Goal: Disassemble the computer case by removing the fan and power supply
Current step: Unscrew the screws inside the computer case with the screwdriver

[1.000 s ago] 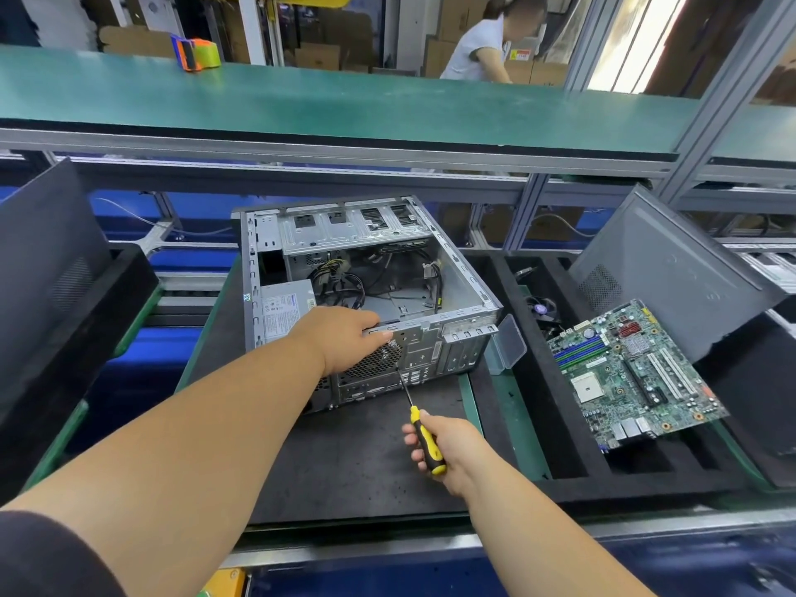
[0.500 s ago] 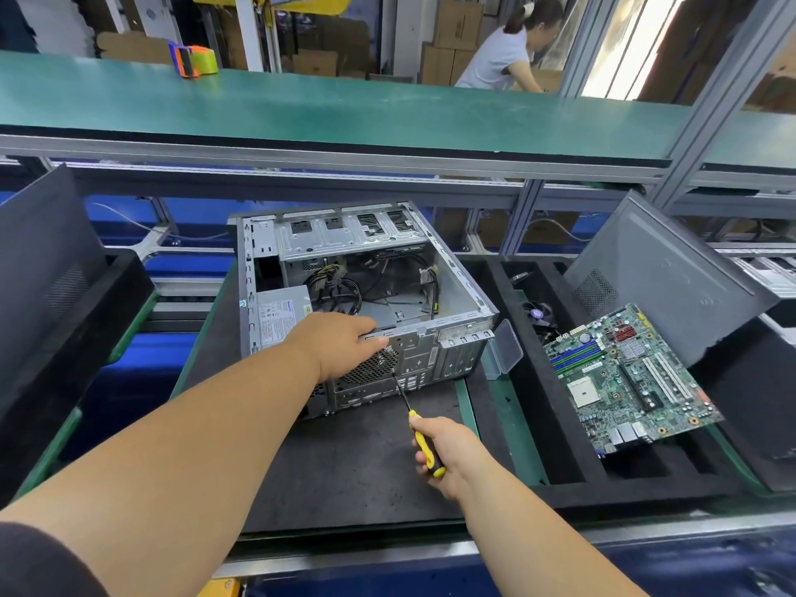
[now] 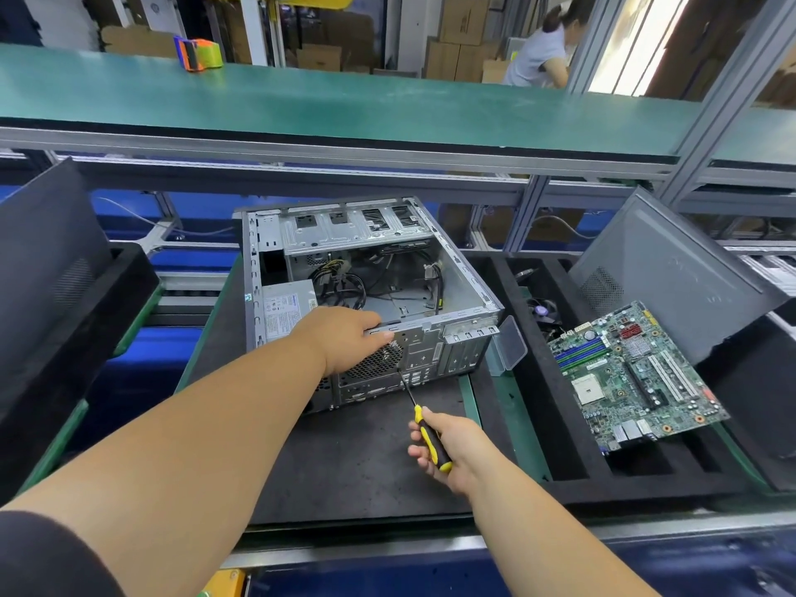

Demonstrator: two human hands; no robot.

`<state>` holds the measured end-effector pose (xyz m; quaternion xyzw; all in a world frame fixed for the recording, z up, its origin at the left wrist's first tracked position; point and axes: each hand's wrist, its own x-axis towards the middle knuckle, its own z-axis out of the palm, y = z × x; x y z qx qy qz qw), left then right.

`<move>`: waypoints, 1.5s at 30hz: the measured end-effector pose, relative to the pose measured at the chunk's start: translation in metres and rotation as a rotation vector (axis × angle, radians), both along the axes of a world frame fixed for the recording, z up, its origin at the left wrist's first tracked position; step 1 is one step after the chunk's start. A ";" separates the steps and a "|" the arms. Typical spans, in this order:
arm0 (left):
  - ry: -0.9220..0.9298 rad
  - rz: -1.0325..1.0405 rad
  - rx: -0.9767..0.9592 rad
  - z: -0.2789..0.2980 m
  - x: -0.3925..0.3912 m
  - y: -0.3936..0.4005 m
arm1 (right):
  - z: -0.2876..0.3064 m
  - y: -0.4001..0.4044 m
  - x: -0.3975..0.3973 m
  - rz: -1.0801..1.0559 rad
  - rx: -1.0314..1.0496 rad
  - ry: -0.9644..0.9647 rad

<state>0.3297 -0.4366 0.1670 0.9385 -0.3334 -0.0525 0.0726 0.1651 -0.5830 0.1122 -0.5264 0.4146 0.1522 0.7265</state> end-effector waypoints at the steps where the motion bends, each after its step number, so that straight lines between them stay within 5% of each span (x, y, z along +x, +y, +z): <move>1: 0.004 0.001 -0.001 0.000 0.000 0.000 | 0.000 0.001 0.000 -0.008 0.000 -0.001; 7: 0.006 -0.005 0.004 0.001 -0.001 0.000 | -0.007 0.003 0.004 0.026 -0.166 -0.040; 16: 0.007 -0.007 0.003 0.003 -0.001 0.000 | -0.003 0.002 -0.002 0.321 -0.985 -0.134; 19: 0.010 -0.006 0.005 0.003 -0.001 0.000 | -0.001 0.002 0.000 0.289 -0.754 -0.114; 23: 0.006 0.001 0.008 0.003 -0.001 0.000 | -0.002 0.000 0.002 0.016 -0.019 -0.053; 25: 0.008 0.003 0.011 0.003 -0.001 0.000 | -0.004 -0.004 0.000 -0.056 0.182 -0.031; 35: 0.000 -0.007 0.024 0.005 -0.002 0.000 | -0.009 0.002 -0.002 -0.103 0.231 -0.017; 40: -0.001 -0.008 0.027 0.005 -0.003 0.000 | -0.009 0.006 0.000 -0.041 -0.067 -0.048; 45: 0.014 -0.007 0.025 0.006 -0.004 -0.001 | -0.004 0.005 -0.005 0.281 -0.888 -0.084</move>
